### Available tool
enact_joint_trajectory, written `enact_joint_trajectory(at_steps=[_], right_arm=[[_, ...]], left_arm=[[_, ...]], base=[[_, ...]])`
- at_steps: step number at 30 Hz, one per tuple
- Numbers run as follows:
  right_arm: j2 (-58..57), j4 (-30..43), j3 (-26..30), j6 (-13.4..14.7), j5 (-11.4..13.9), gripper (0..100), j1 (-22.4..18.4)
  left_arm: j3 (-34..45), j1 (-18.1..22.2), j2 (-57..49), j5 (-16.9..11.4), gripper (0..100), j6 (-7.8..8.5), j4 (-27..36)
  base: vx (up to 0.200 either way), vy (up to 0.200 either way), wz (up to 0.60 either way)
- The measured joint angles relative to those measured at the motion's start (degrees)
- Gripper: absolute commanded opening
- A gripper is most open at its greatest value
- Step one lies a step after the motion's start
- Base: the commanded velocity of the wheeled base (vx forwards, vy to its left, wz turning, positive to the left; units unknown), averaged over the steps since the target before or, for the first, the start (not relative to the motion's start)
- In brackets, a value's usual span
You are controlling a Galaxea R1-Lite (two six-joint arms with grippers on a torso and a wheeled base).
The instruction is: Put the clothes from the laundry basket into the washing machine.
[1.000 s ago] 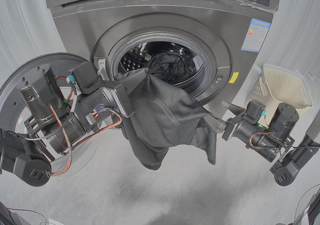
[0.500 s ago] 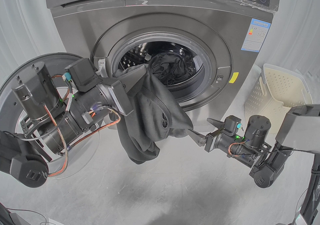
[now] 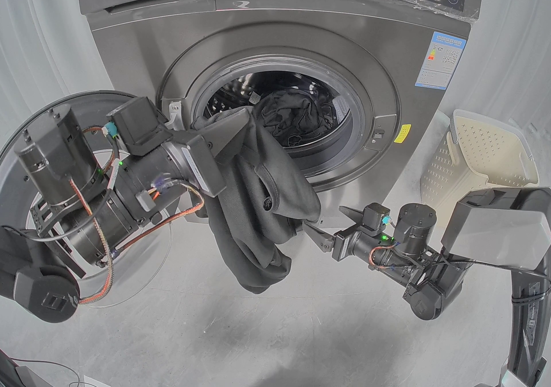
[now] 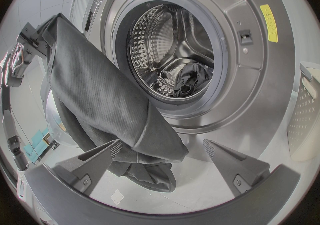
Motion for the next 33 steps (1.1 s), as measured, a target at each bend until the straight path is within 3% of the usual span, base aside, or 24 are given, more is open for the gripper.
enact_joint_trajectory(at_steps=[9, 21, 28, 33], right_arm=[[0.04, -0.15, 3.52, -1.27, -0.09, 100, 2.23], [1.16, -0.04, -4.30, -2.22, -1.62, 100, 2.73], [-3.30, -0.09, 0.17, -3.10, -2.57, 100, 5.36], [-8.53, 0.02, 4.13, -4.04, -3.58, 100, 10.47]], left_arm=[[-0.21, 0.24, 0.00, 0.00, 0, 0.00, 0.02], [0.23, 0.11, -0.06, 0.13, 0, -0.09, -0.02], [0.32, 0.26, -0.13, 0.17, 0, -0.06, -0.02], [0.17, 0.37, -0.11, 0.15, 0, -0.06, -0.02]], base=[[0.000, 0.000, 0.00], [0.000, 0.000, 0.00], [0.000, 0.000, 0.00], [0.000, 0.000, 0.00]])
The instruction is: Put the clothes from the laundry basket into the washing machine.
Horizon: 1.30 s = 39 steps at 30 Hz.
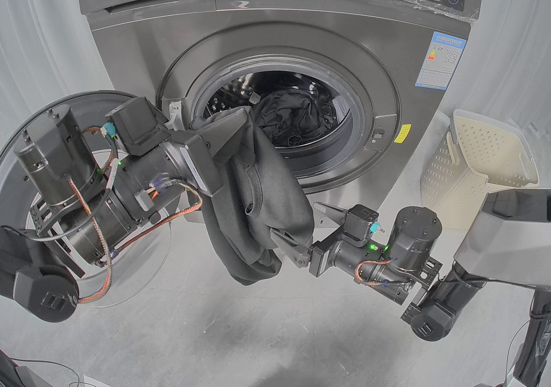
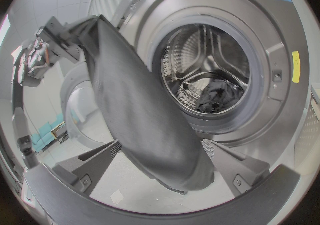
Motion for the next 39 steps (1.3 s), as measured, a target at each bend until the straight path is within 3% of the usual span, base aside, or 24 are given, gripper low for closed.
enact_joint_trajectory(at_steps=[6, 23, 32, 39], right_arm=[[-3.07, 0.09, 1.46, -0.44, -0.83, 100, 2.97], [0.71, 0.20, -3.88, -1.50, -0.74, 100, 3.08], [4.07, 0.24, -9.48, -1.83, -0.88, 100, 1.79], [3.63, 0.27, -9.26, -1.83, -0.96, 100, -0.15]], left_arm=[[-0.11, -0.01, 0.02, -0.04, 0, 0.00, 0.00], [-0.27, -0.09, 0.00, 0.10, 0, 0.00, -0.01], [0.11, -0.22, -0.37, 0.22, 0, 0.00, 0.07], [0.39, -0.17, -1.16, 0.46, 0, -0.02, 0.18]], base=[[0.000, 0.000, 0.00], [0.000, 0.000, 0.00], [0.000, 0.000, 0.00], [0.000, 0.000, 0.00]])
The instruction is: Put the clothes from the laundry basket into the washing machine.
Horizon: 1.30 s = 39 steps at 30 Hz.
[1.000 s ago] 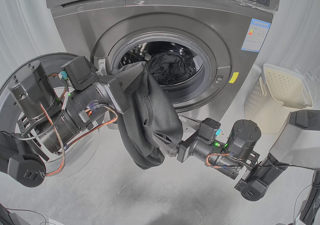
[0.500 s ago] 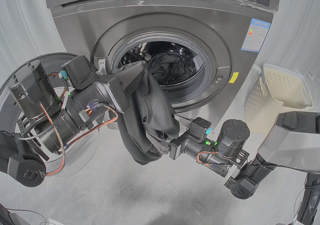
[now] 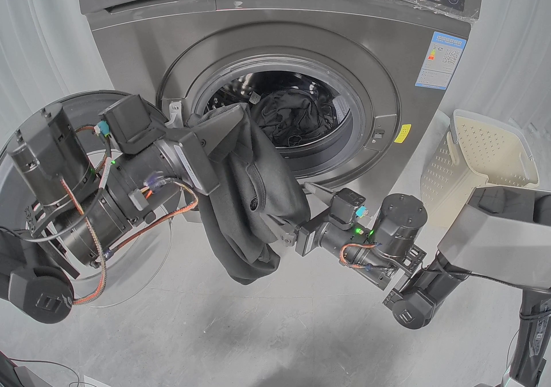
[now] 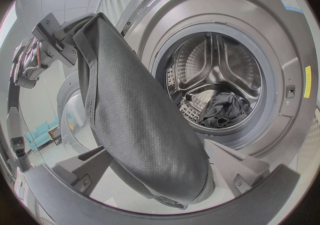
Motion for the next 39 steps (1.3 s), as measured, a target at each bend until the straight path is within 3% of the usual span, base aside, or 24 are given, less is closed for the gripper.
enact_joint_trajectory(at_steps=[11, 12, 29, 30, 39], right_arm=[[-5.92, -0.11, 4.00, -0.11, 0.22, 100, -5.27], [-6.18, -0.10, 4.06, -0.09, 0.22, 0, -5.40], [-8.13, -0.16, 5.46, 0.13, 0.52, 0, -5.47], [-8.27, -0.13, 5.85, 0.09, 0.57, 100, -5.51], [-6.39, -0.11, 6.23, -0.50, 0.63, 100, -4.51]], left_arm=[[0.02, -0.16, -0.28, 0.07, 0, 0.00, 0.00], [0.02, -0.17, -0.28, 0.07, 0, 0.02, 0.00], [0.46, 0.05, -0.33, -0.06, 0, -0.11, -0.02], [0.46, 0.02, -0.33, -0.06, 0, -0.09, 0.00], [0.18, -0.28, -0.33, -0.04, 0, -0.09, 0.00]], base=[[0.000, 0.000, 0.00], [0.000, 0.000, 0.00], [0.000, 0.000, 0.00], [0.000, 0.000, 0.00], [0.000, 0.000, 0.00]])
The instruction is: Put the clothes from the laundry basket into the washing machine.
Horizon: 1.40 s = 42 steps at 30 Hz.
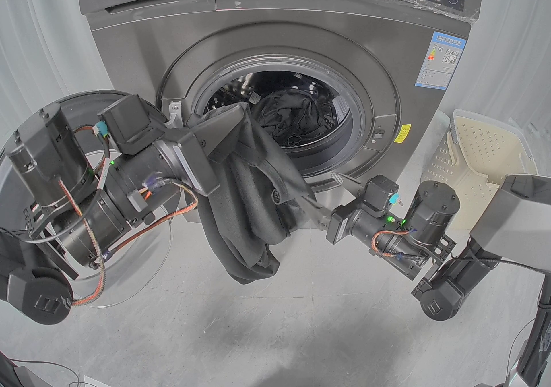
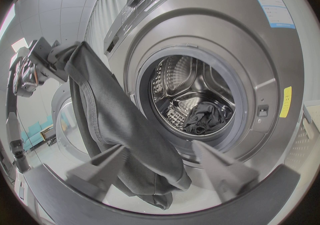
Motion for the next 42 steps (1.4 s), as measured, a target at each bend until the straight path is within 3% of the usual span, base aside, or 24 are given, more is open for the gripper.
enact_joint_trajectory(at_steps=[14, 24, 25, 34, 42], right_arm=[[2.56, 0.04, 0.39, -0.40, -0.02, 100, 4.16], [3.99, 0.66, -6.25, -0.49, -0.16, 100, 3.80], [4.16, 0.66, -6.74, -0.46, -0.17, 0, 3.69], [3.44, 0.45, -9.36, -0.29, -0.46, 0, 3.33], [-2.33, 0.17, -3.69, 0.06, -0.49, 0, 2.58]], left_arm=[[-1.34, -0.09, 0.40, 0.41, 0, 0.02, 0.09], [-0.99, -0.07, 0.46, 0.39, 0, 0.00, 0.02], [-0.95, -0.07, 0.46, 0.39, 0, 0.00, 0.02], [-0.51, 0.00, 0.24, 0.39, 0, 0.00, 0.02], [-0.22, 0.12, 0.16, 0.34, 0, 0.00, 0.00]], base=[[0.000, 0.000, 0.00], [0.000, 0.000, 0.00], [0.000, 0.000, 0.00], [0.000, 0.000, 0.00], [0.000, 0.000, 0.00]])
